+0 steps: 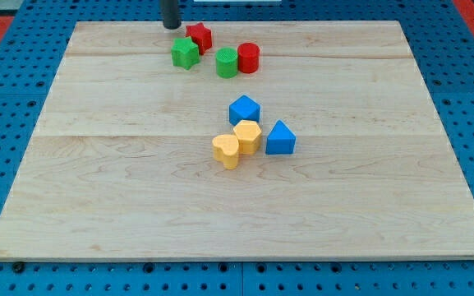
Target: Separate the red star from the green star
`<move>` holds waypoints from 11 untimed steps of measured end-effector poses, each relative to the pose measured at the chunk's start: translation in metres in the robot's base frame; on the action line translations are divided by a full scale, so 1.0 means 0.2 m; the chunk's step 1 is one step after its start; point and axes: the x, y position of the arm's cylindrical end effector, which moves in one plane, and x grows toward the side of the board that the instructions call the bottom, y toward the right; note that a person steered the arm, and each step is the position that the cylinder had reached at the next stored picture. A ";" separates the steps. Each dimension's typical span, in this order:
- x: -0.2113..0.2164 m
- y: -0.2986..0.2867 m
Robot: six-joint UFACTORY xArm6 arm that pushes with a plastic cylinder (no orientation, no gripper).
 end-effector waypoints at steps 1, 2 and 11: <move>0.00 0.08; 0.01 0.34; 0.54 -0.24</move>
